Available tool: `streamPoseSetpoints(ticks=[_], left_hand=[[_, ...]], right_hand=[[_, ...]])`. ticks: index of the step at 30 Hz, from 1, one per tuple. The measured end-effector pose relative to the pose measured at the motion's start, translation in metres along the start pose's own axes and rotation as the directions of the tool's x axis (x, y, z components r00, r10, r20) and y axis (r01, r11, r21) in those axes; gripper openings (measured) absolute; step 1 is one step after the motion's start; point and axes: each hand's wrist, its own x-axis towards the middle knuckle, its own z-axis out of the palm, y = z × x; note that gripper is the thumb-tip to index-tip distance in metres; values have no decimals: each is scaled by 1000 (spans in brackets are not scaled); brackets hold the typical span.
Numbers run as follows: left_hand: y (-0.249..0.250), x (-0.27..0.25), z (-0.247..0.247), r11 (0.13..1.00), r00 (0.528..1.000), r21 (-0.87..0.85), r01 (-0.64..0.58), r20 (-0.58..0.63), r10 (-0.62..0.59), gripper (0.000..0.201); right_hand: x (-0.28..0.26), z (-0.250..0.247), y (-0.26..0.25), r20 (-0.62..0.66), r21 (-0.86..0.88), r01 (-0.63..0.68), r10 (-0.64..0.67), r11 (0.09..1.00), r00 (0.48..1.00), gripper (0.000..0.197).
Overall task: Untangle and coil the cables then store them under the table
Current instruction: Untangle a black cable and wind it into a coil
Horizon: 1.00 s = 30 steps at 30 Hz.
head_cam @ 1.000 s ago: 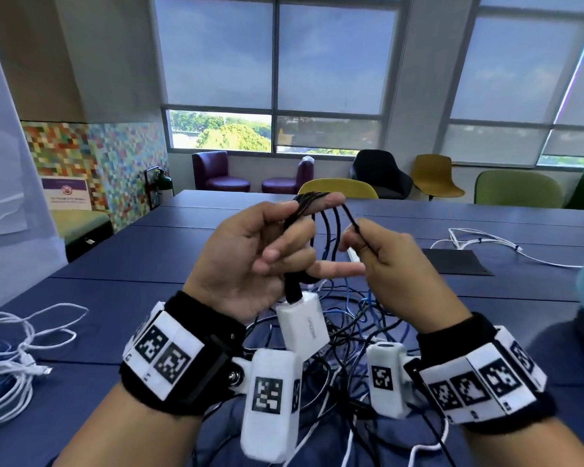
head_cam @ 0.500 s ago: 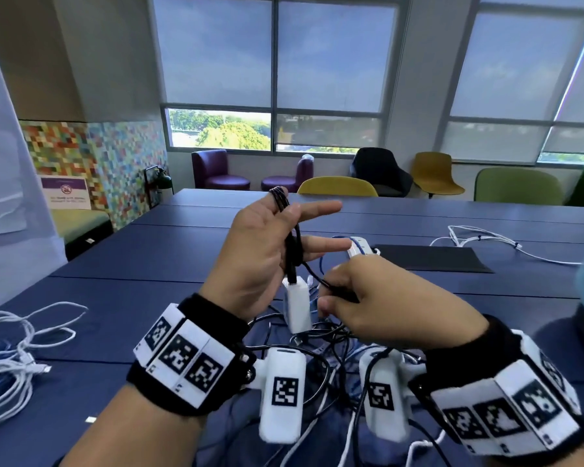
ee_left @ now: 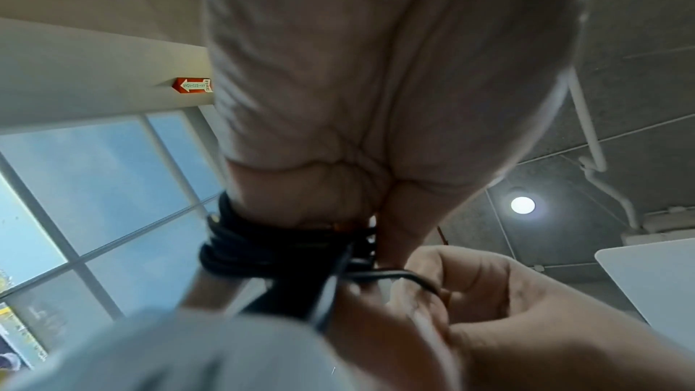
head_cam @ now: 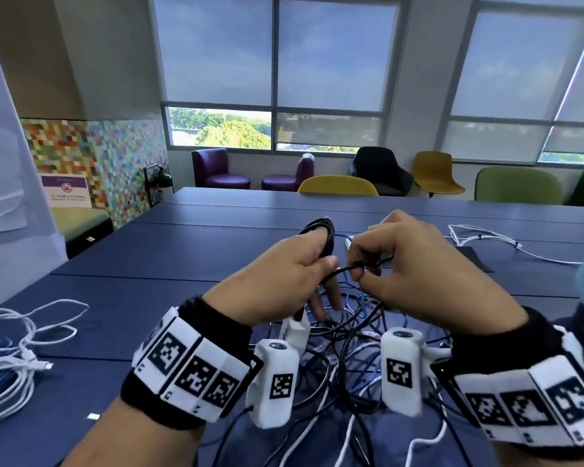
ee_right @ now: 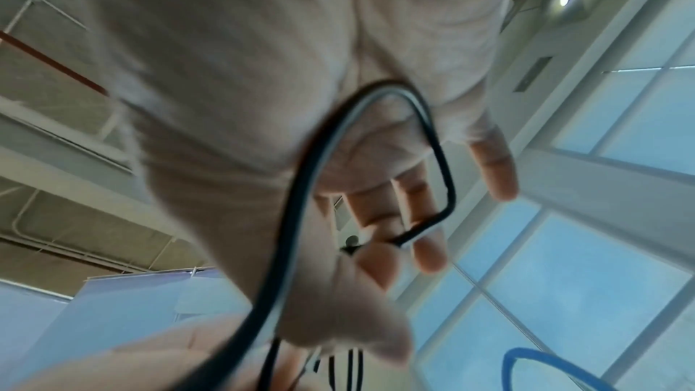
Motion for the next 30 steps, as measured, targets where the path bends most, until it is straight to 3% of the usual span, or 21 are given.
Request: streamPoseSetpoints(ticks=[3,6,8,10,12,14,19,23,26,30], left_hand=[[-1,-2,-3,1000,999,20,13,-45,-12,18],[-4,-3,-7,999,994,-35,29,-108,-33,26],[-3,-5,-11,994,992,-107,10,-121,-22,20],[-3,-7,-14,986,993,-166,10,-118,-30,24],[-4,-8,-16,972,995,-234,13,-96,-36,37],[-2,-10,-16,948,999,-318,20,-34,-32,40],[5,-14,-16,793,997,-609,-12,54,56,43],[5,-12,-16,610,989,-791,-44,52,138,48],[2,-8,-16,477,994,-876,-78,-32,104,49],[-1,-3,-14,391,987,-906,-159,-150,55,47]], right_hand=[[3,3,3,-95,-58,30,-35,998,995,28],[5,-1,14,-179,0,1,-1,1000,984,29],[6,-6,22,-213,151,-40,72,988,974,24],[6,-11,25,-204,401,-57,150,914,968,14],[6,-13,25,-204,567,-50,199,822,958,8],[7,-11,26,-236,625,-33,228,780,945,8],[15,5,30,-290,589,-26,241,808,926,10],[18,18,27,-186,519,-97,223,849,957,16],[18,26,20,-44,464,-185,231,866,972,17],[16,37,6,184,474,-215,142,854,973,28]])
